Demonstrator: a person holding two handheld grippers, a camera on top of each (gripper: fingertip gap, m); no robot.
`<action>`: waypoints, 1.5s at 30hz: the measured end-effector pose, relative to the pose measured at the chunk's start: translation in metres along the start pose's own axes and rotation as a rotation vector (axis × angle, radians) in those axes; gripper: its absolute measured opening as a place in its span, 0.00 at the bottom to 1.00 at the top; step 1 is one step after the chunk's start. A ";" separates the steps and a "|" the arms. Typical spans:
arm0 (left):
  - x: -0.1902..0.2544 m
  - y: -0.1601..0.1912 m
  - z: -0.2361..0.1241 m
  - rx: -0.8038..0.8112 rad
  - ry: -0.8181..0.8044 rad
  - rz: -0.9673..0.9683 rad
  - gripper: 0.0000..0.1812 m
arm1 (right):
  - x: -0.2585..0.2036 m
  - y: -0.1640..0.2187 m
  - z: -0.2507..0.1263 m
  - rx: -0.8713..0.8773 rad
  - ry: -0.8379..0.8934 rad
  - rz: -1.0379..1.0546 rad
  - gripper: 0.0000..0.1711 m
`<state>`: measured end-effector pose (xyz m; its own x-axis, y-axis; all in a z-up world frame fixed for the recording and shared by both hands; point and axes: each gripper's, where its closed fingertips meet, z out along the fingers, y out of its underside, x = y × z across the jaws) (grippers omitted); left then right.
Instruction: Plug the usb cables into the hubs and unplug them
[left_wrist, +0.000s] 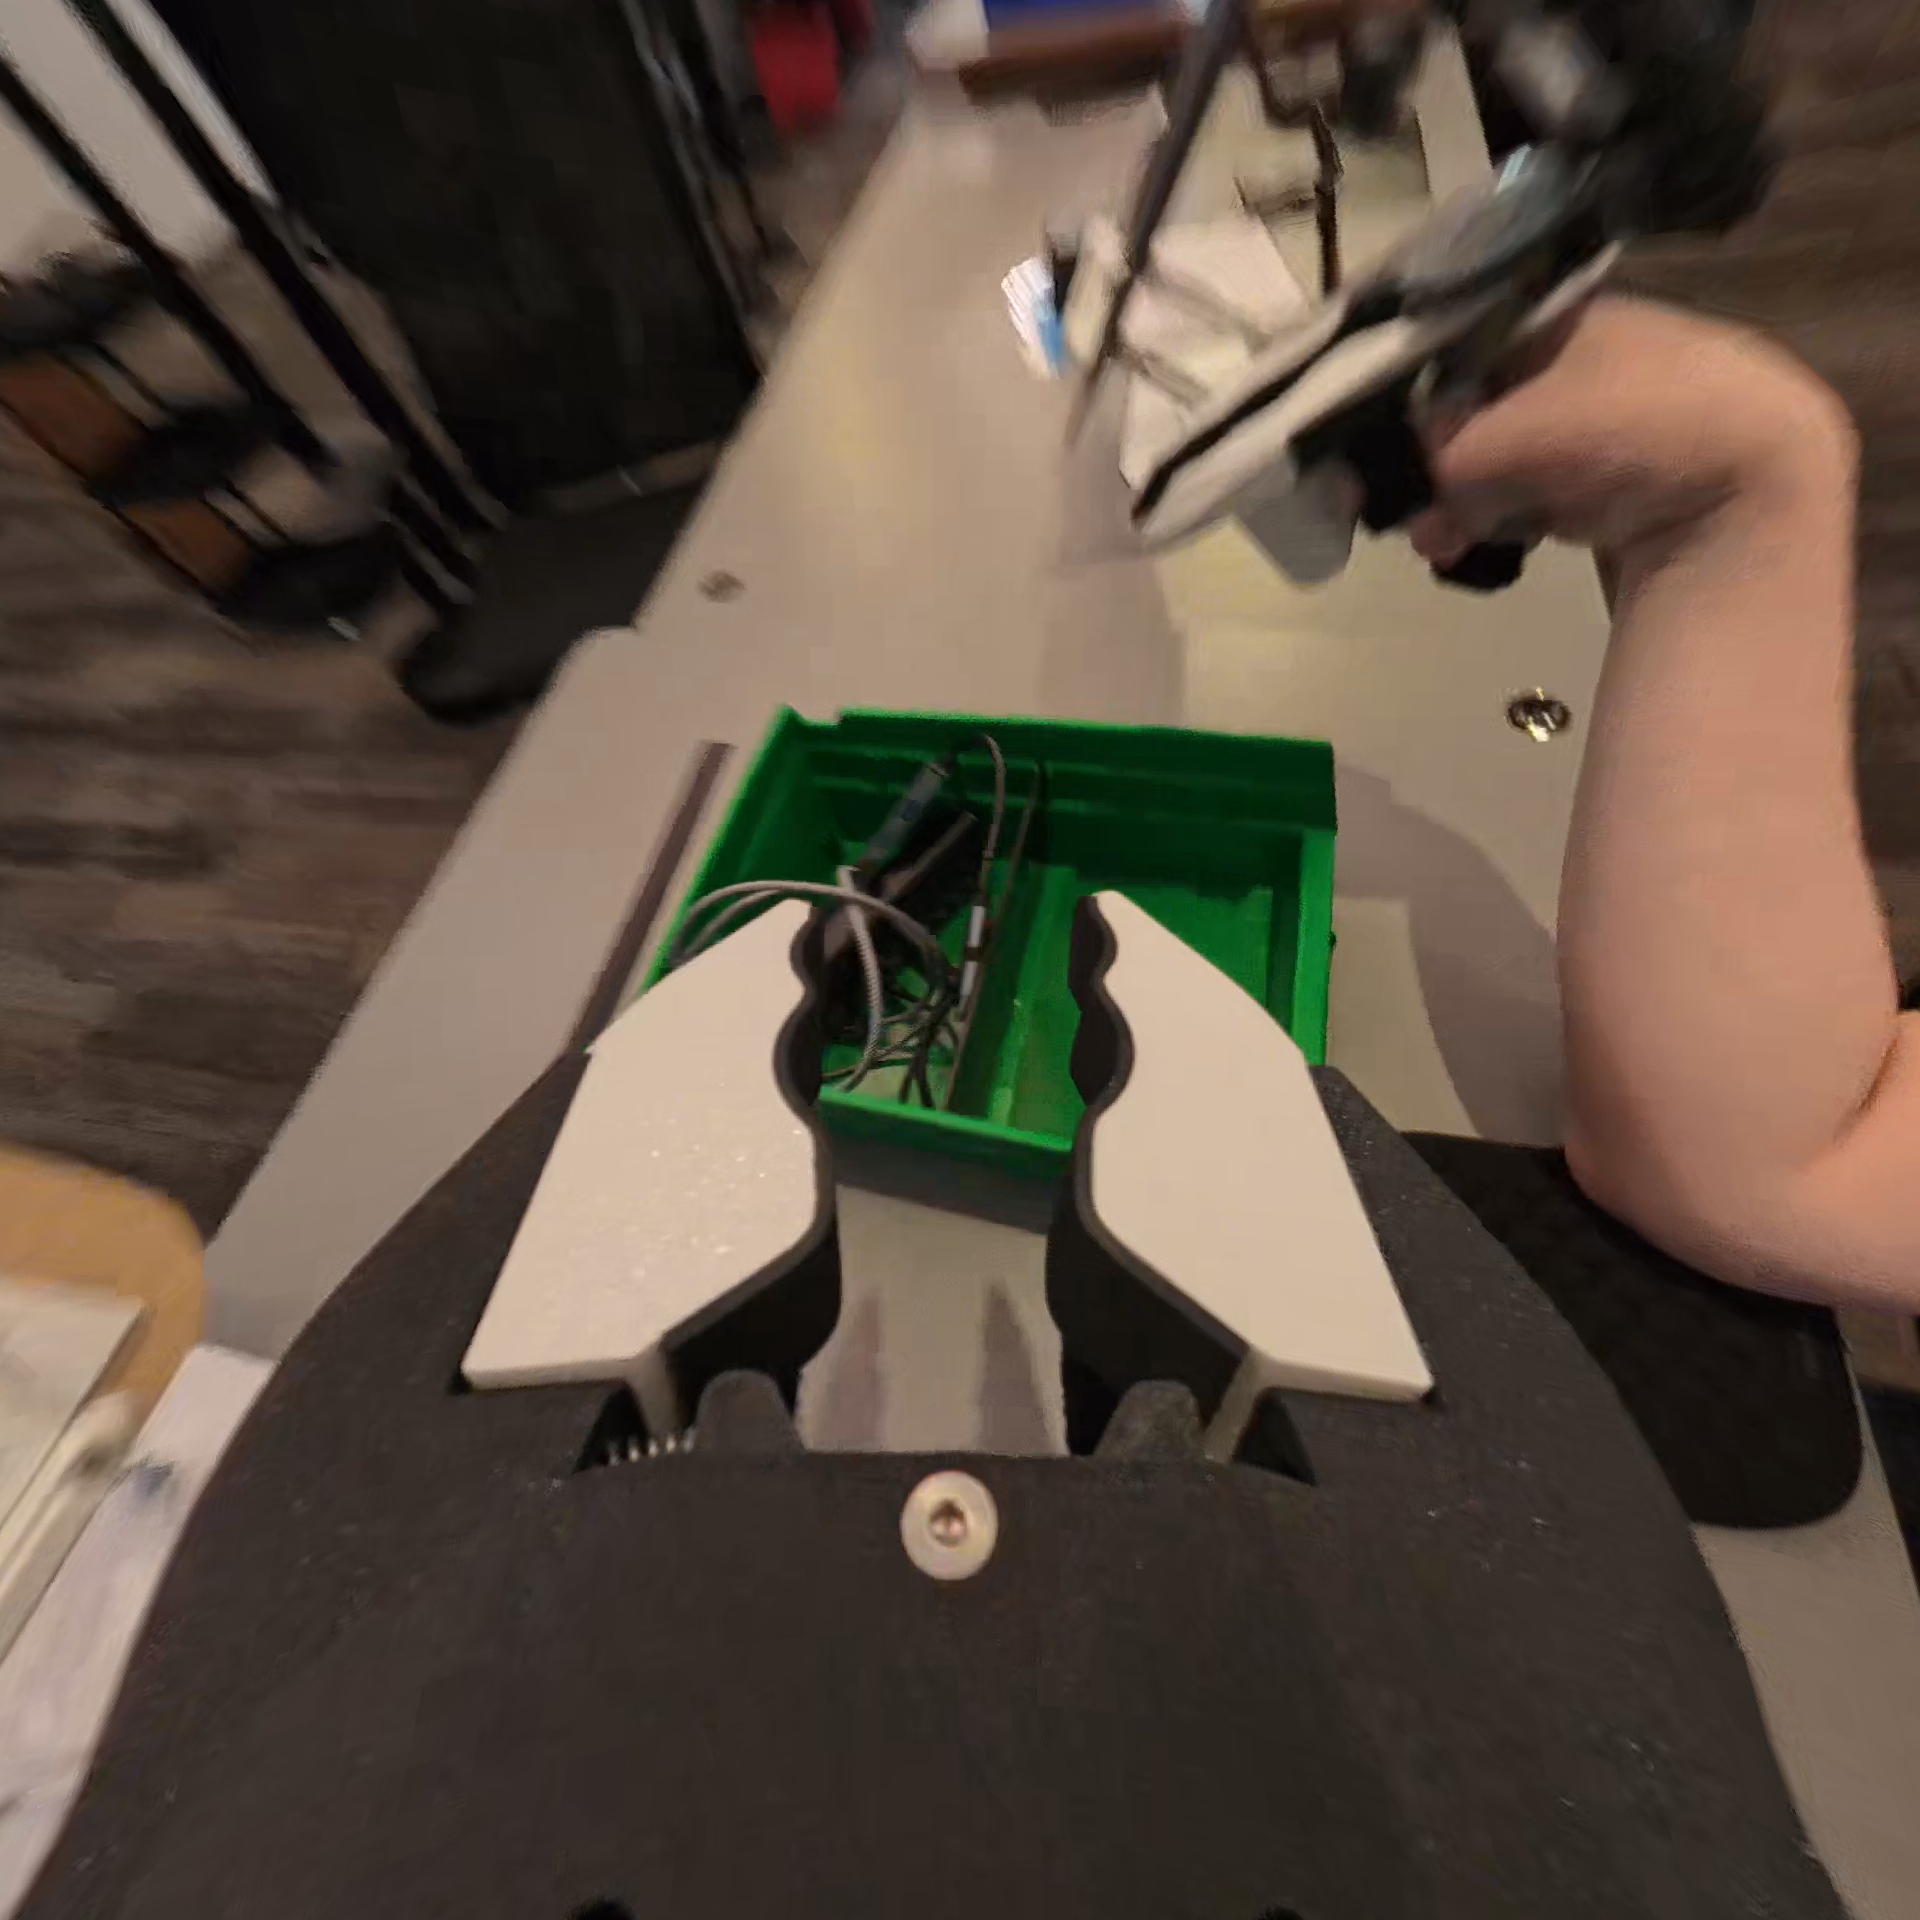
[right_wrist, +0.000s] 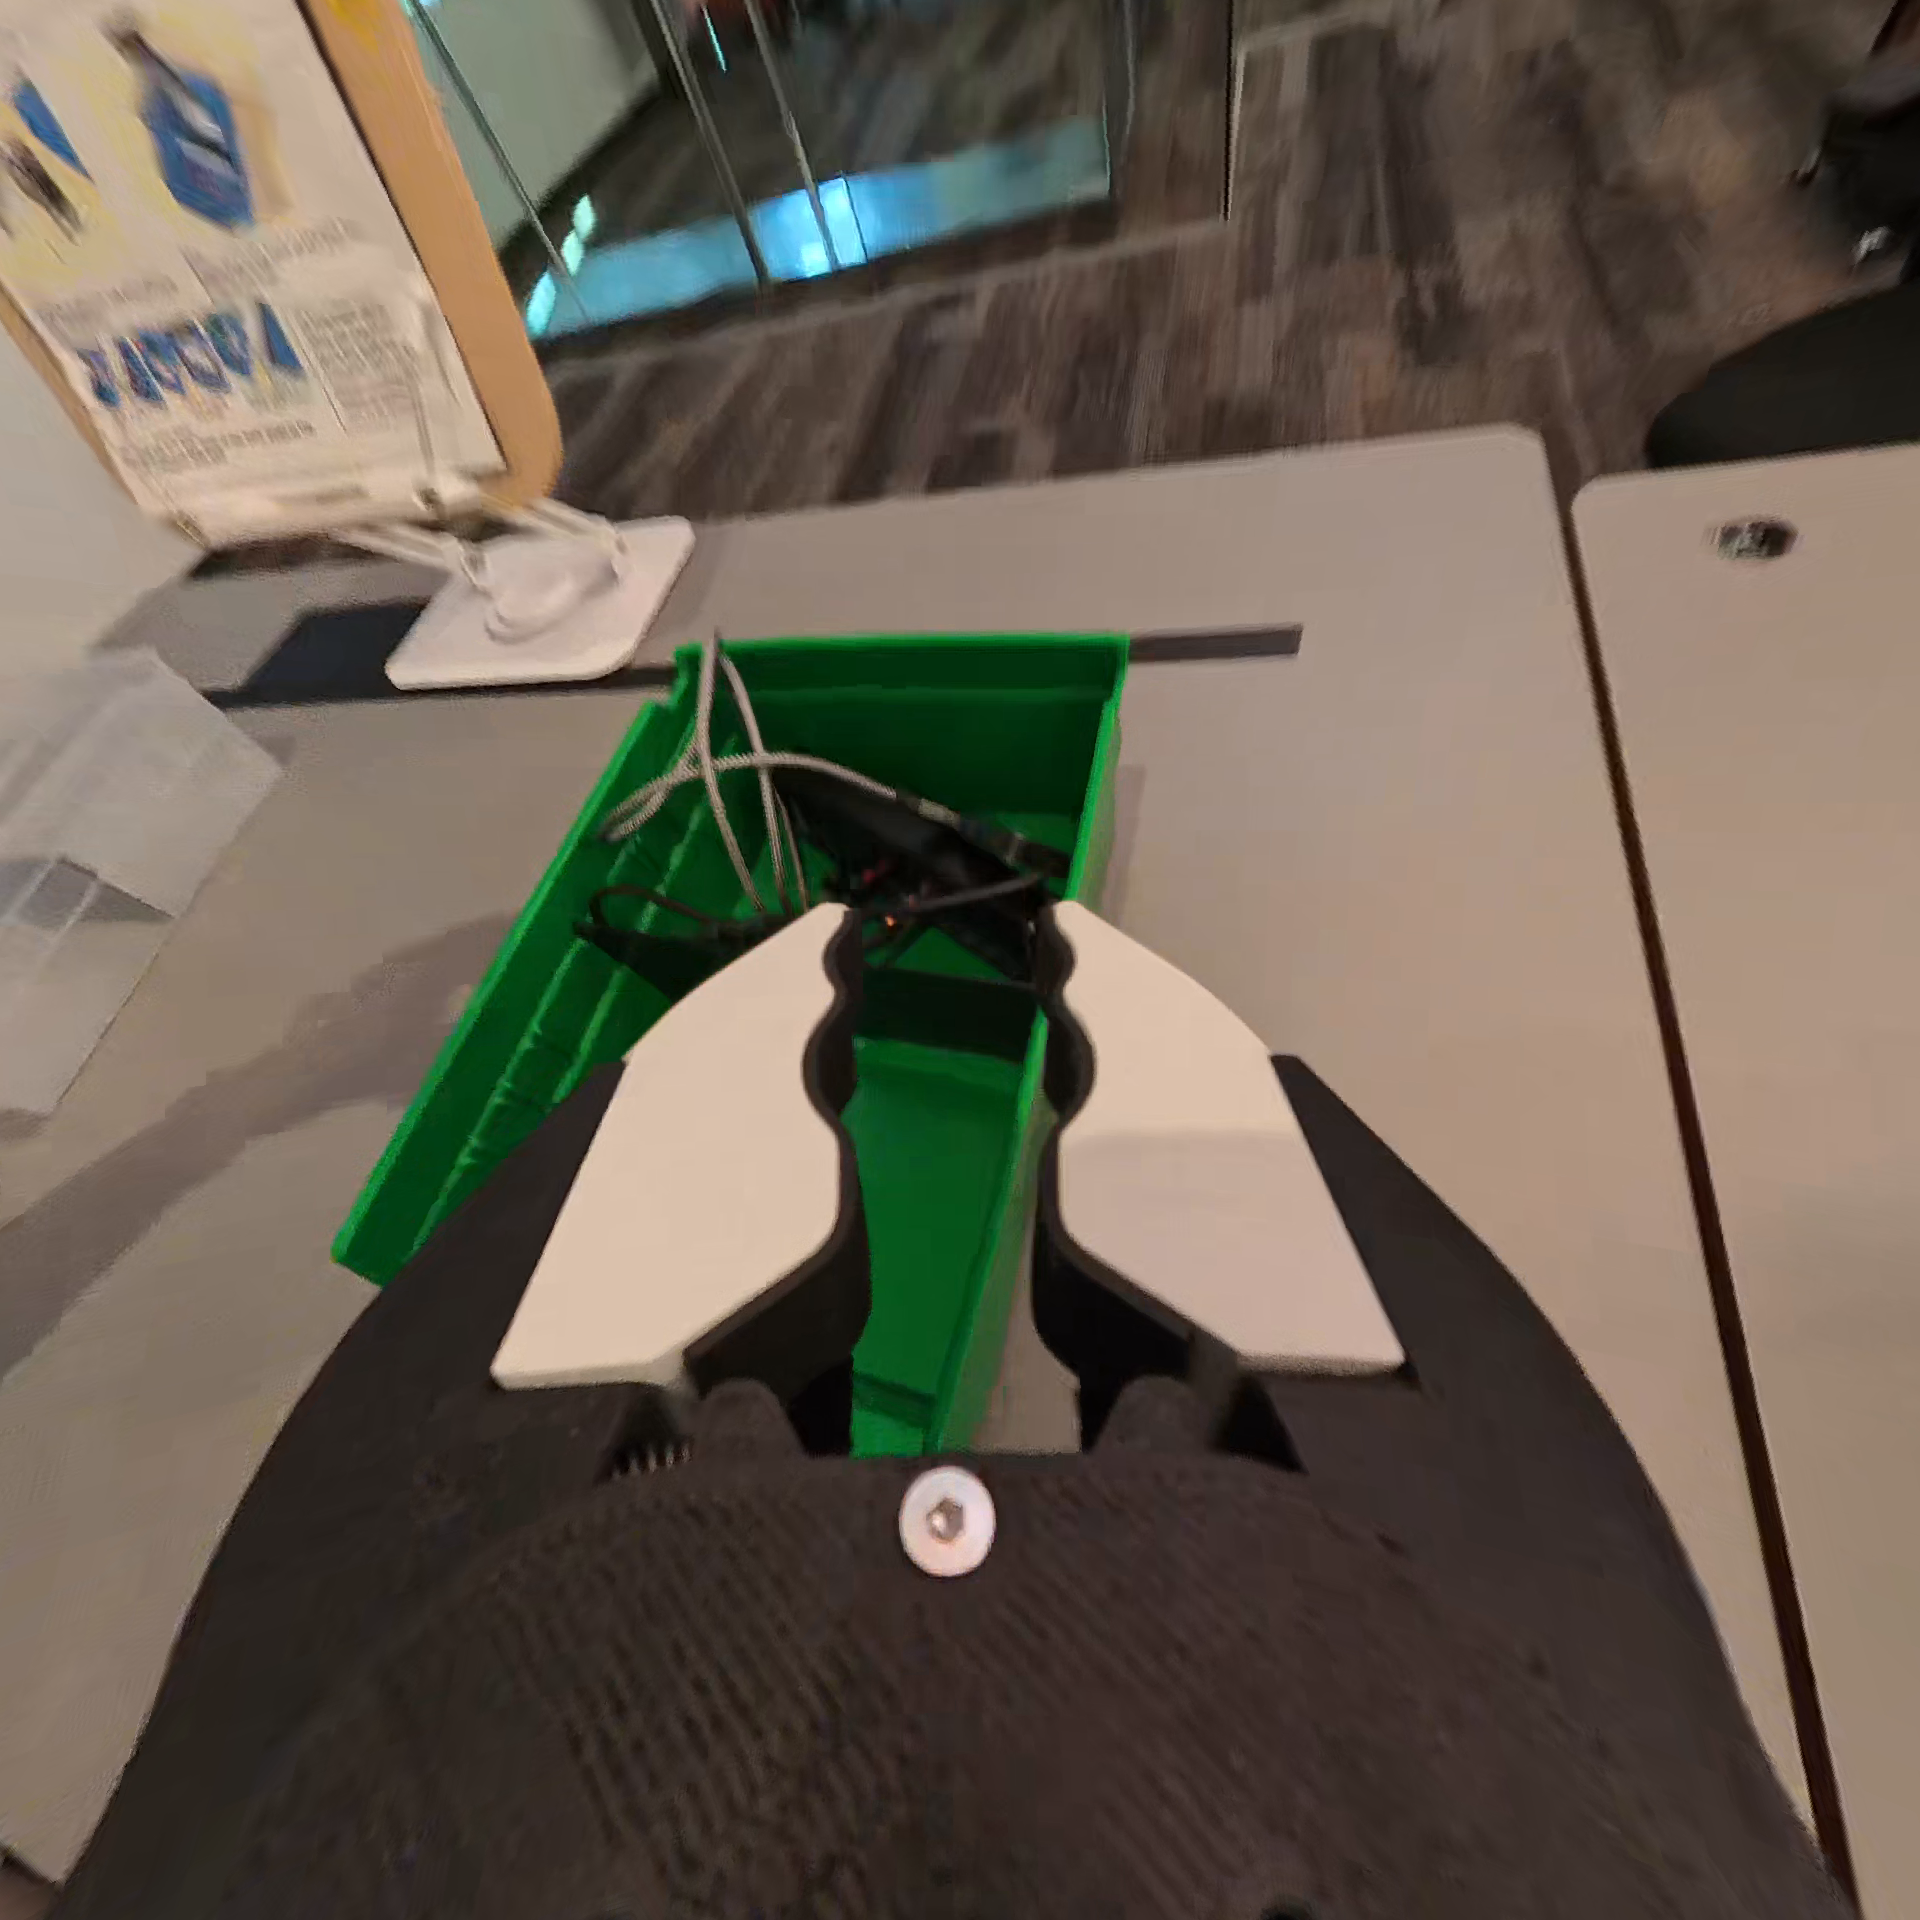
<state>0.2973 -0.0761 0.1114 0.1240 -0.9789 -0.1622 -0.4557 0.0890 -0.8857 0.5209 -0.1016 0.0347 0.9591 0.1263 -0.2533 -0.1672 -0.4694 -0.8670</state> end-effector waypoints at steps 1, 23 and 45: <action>-0.006 0.001 -0.030 0.061 -0.074 -0.015 0.26 | 0.003 0.007 0.009 -0.051 0.016 -0.005 0.21; -0.133 0.425 -0.395 -0.603 -0.774 -1.205 0.39 | 0.030 0.120 0.081 -0.834 0.288 0.010 0.11; -0.097 0.431 -0.318 -1.009 -0.517 -1.138 0.05 | -0.052 0.128 0.138 -1.023 0.122 -0.139 0.06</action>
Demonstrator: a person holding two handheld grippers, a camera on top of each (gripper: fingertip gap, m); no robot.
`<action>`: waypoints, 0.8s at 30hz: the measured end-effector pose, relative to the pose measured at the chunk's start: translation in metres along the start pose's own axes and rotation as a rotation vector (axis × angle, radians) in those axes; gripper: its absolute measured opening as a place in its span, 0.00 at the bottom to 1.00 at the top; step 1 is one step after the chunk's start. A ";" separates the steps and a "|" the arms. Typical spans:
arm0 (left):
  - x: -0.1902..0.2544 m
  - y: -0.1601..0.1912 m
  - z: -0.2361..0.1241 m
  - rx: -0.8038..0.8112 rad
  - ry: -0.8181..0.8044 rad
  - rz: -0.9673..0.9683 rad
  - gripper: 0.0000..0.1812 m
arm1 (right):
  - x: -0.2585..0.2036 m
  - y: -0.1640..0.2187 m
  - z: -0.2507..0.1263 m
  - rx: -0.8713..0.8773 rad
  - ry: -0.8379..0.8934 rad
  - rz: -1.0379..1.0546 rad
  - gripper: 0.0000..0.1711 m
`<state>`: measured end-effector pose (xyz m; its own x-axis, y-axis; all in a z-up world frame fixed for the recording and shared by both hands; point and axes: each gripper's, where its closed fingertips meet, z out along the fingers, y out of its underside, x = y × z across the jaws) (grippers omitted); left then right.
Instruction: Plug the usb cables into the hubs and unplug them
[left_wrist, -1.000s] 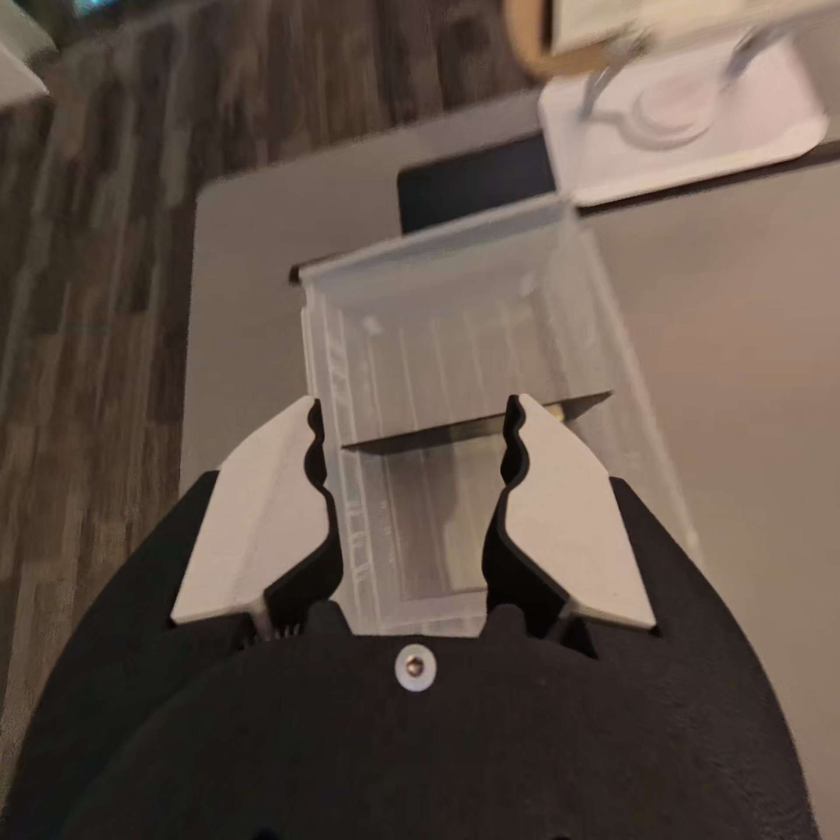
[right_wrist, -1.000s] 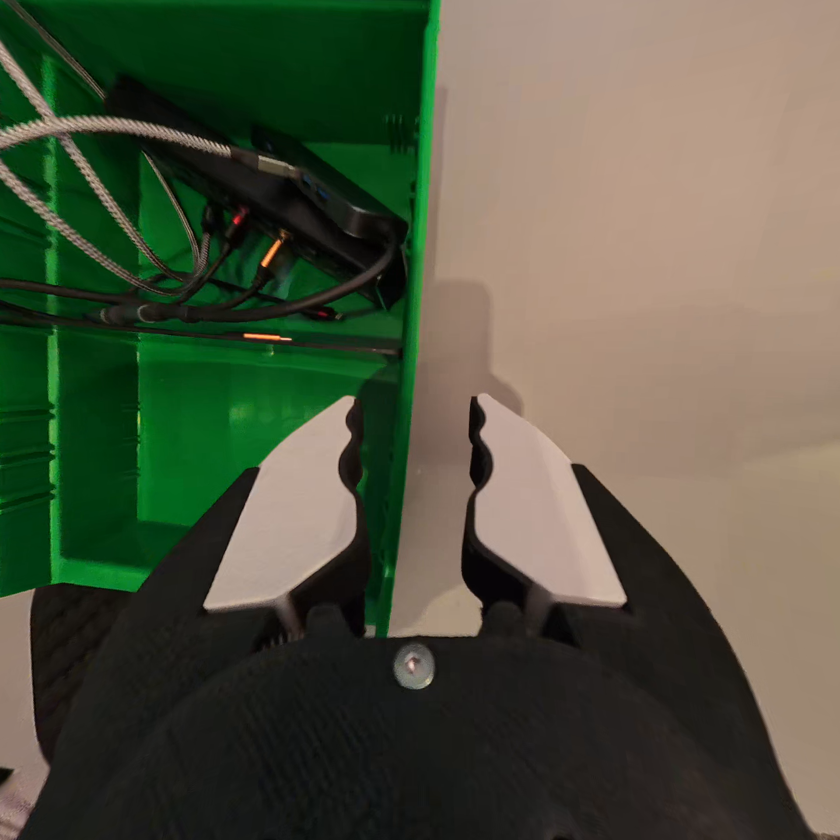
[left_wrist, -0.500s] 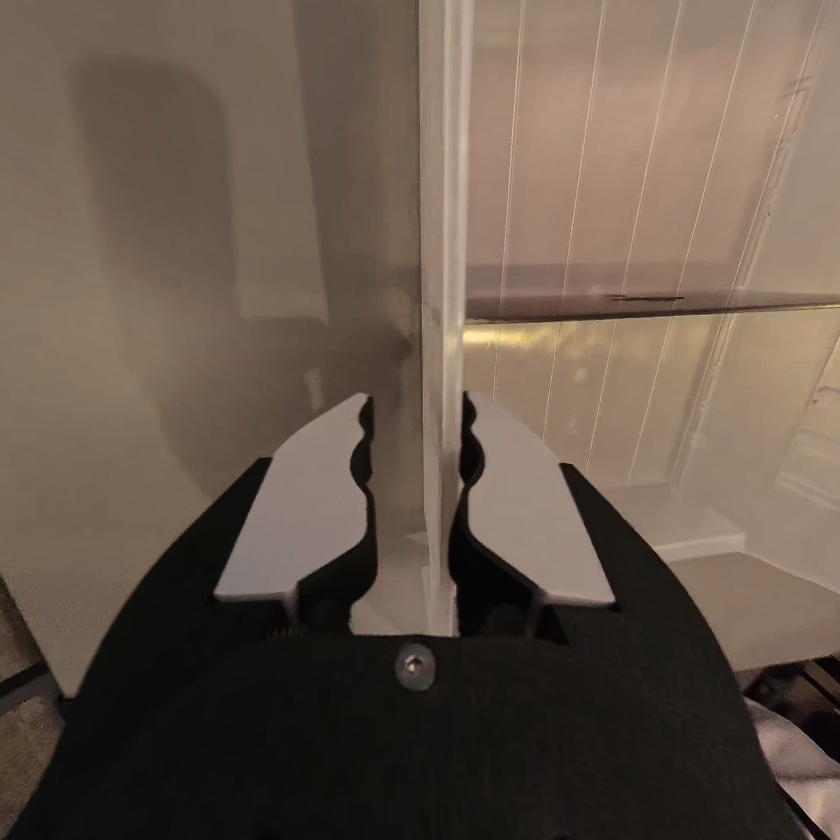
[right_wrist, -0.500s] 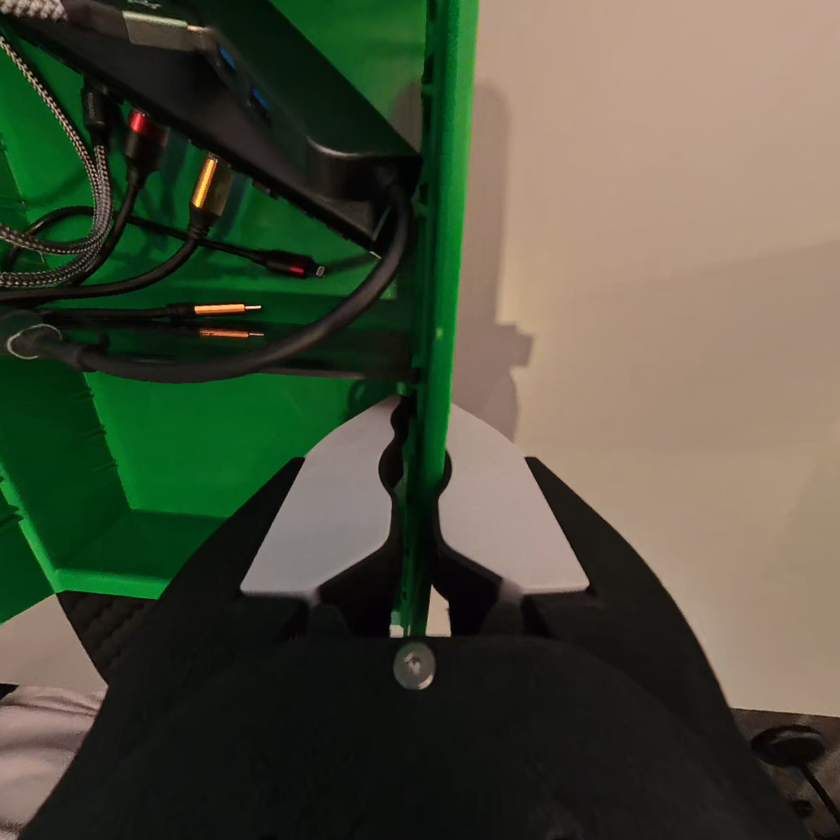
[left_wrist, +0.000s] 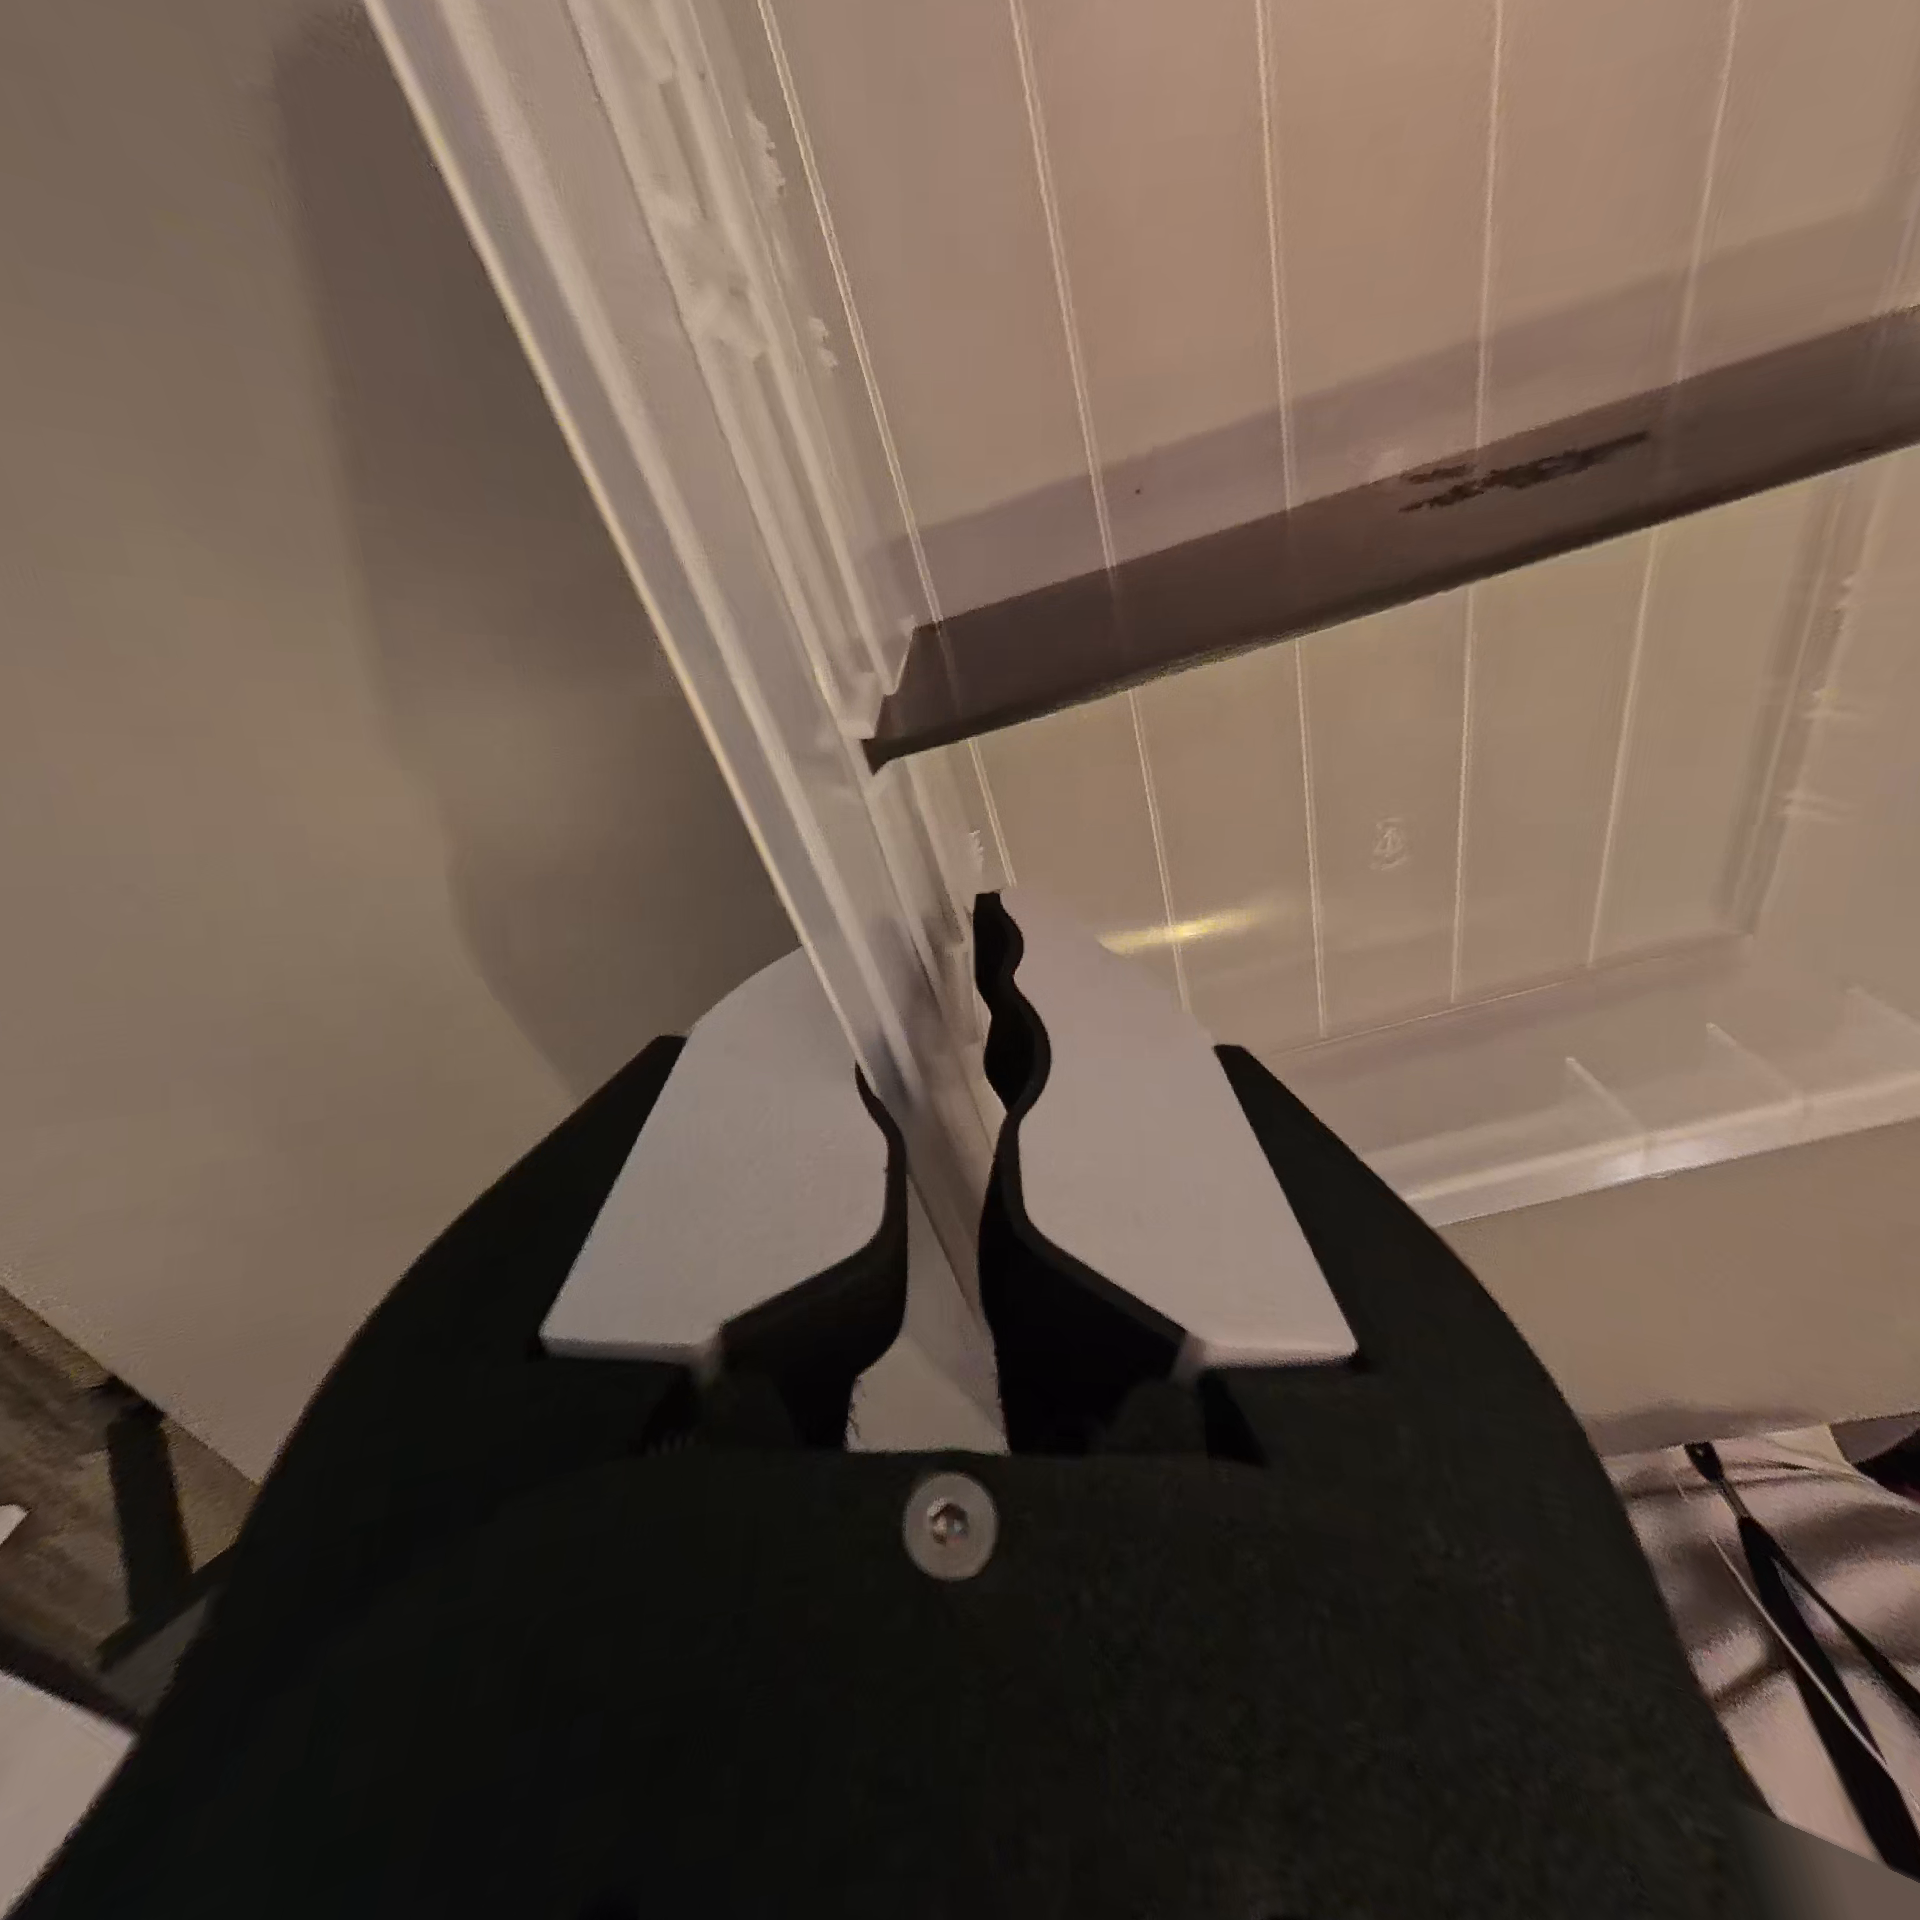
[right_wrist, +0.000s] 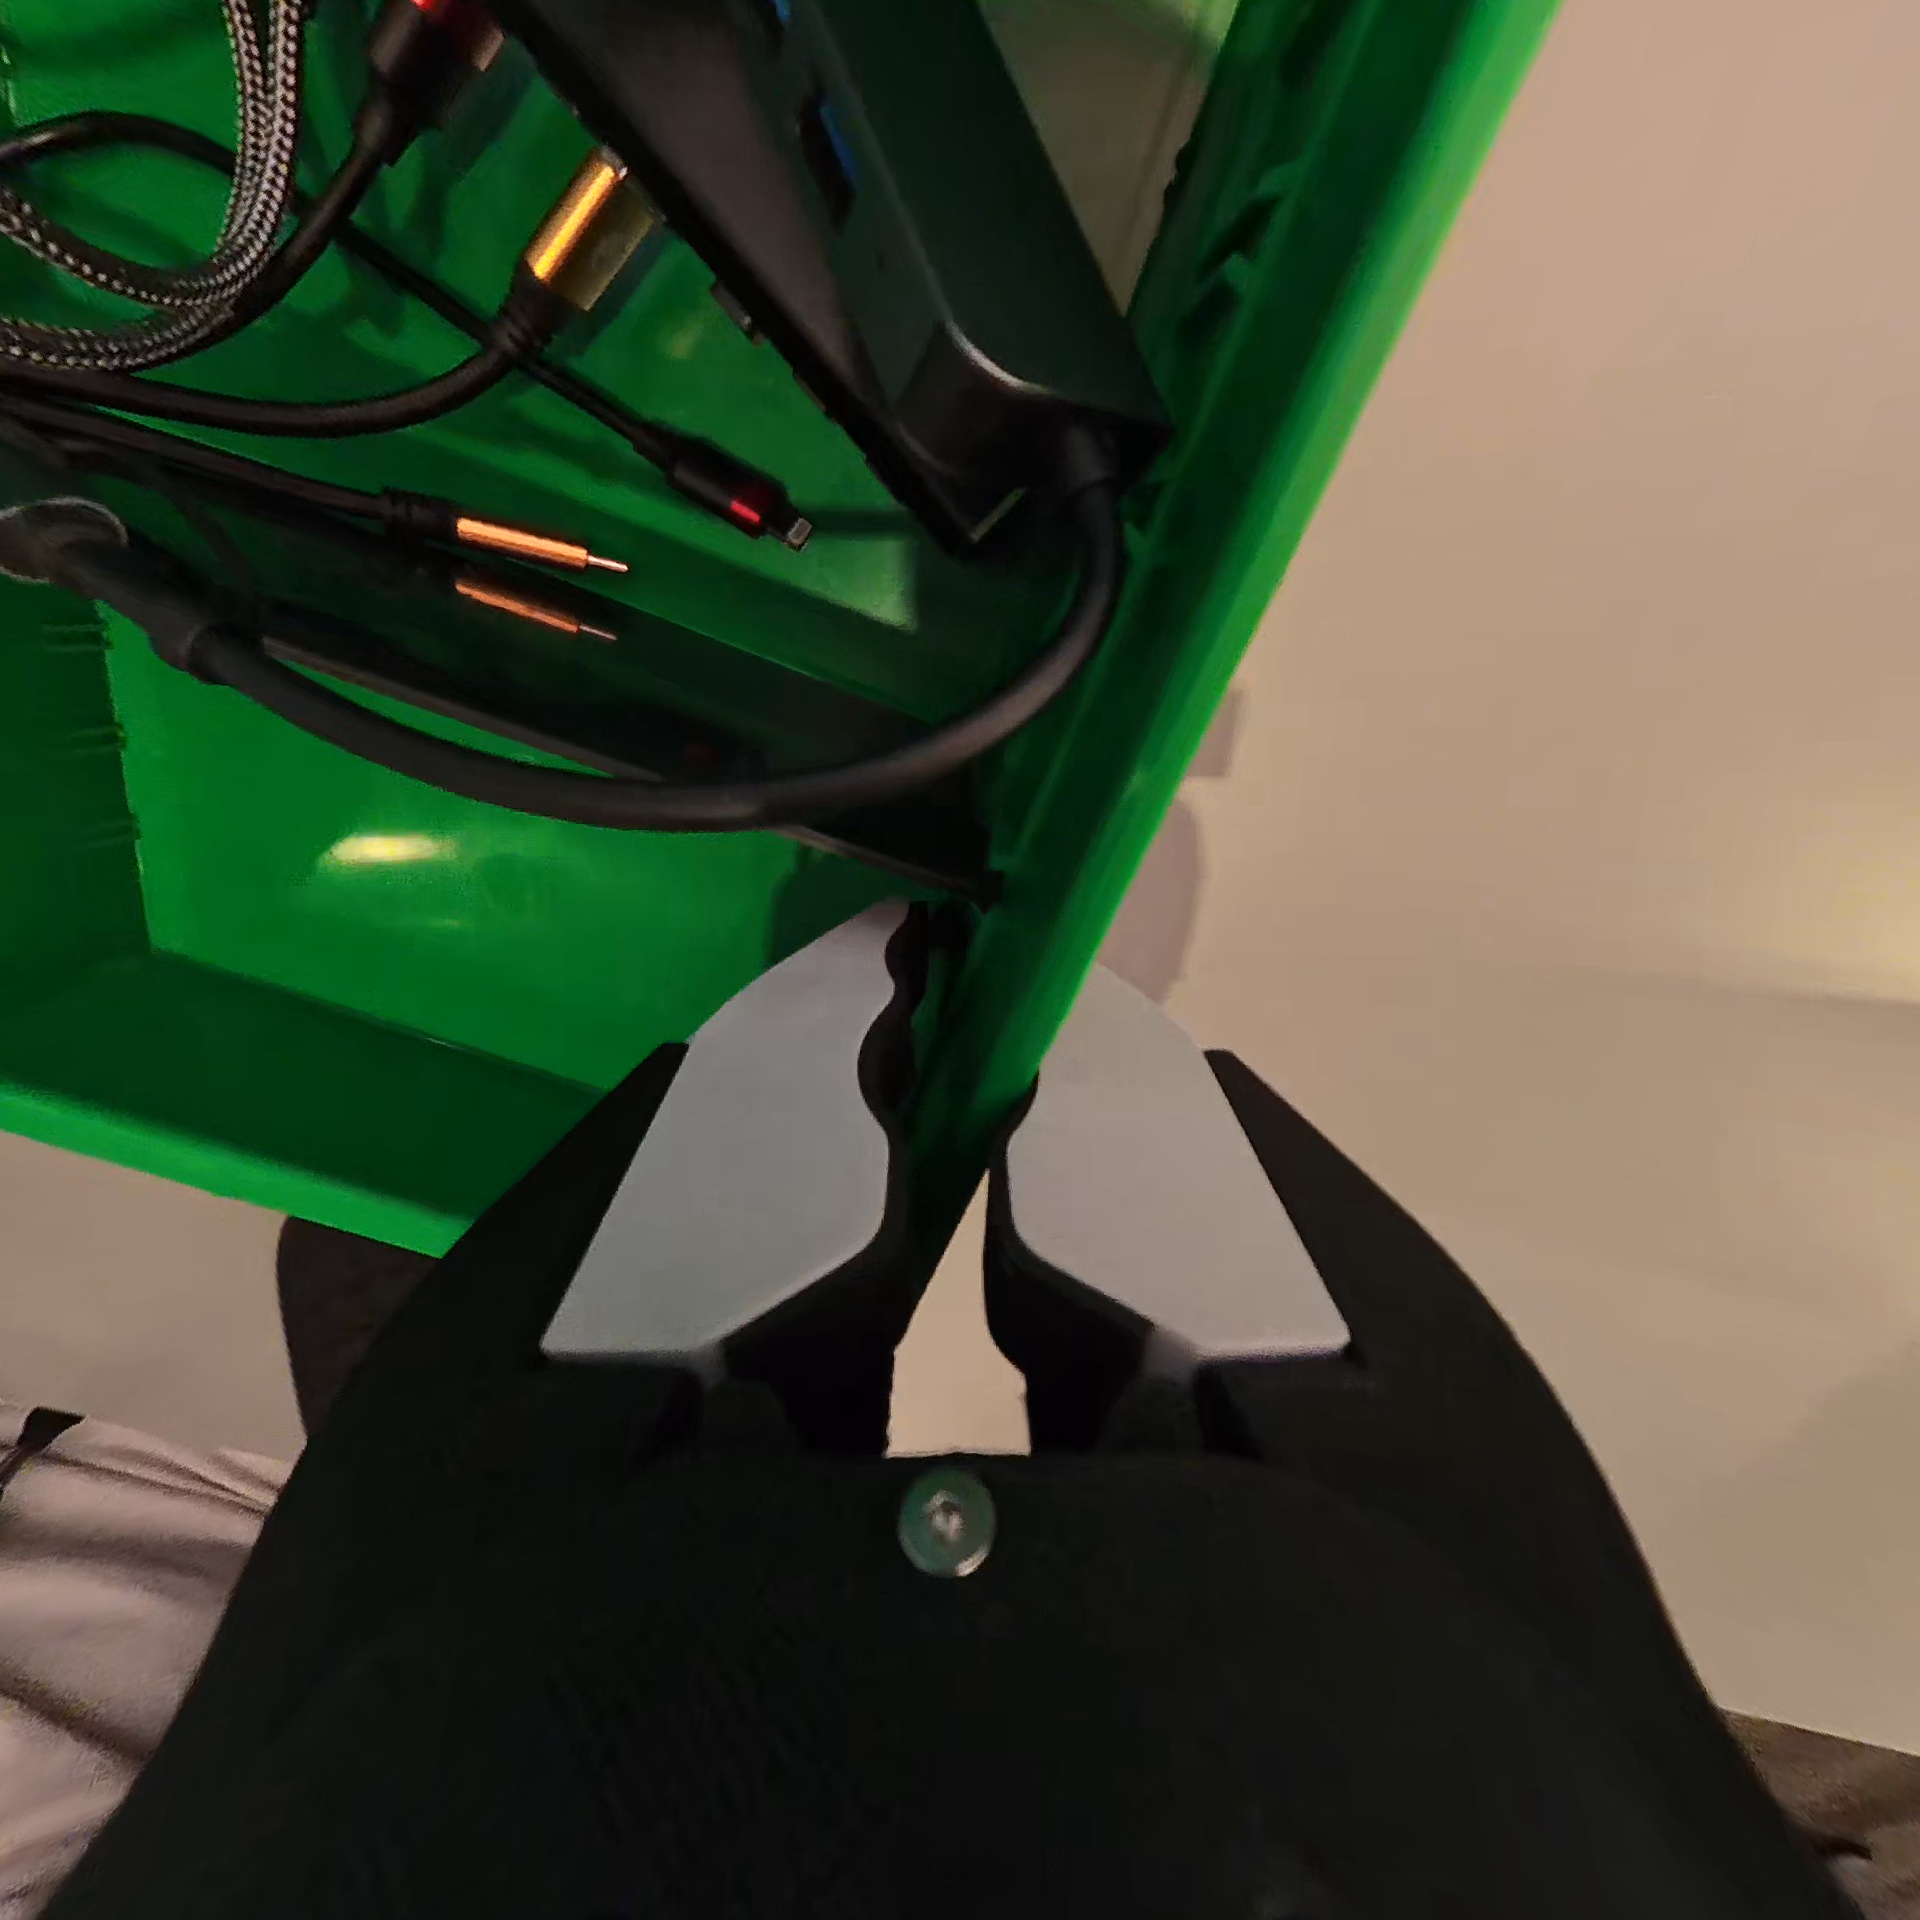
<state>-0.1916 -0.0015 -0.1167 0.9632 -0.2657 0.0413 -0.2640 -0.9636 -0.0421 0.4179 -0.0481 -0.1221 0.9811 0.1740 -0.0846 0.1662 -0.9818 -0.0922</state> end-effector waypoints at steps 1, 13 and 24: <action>0.009 -0.002 0.001 -0.011 -0.012 0.022 0.06 | -0.006 -0.003 0.001 -0.008 0.008 -0.020 0.06; 0.072 0.008 0.000 -0.123 -0.032 0.208 0.15 | -0.065 -0.026 0.002 -0.040 0.024 -0.125 0.09; 0.089 -0.009 -0.090 0.314 -0.035 0.278 0.13 | -0.257 -0.080 -0.186 1.082 -0.171 -0.528 0.32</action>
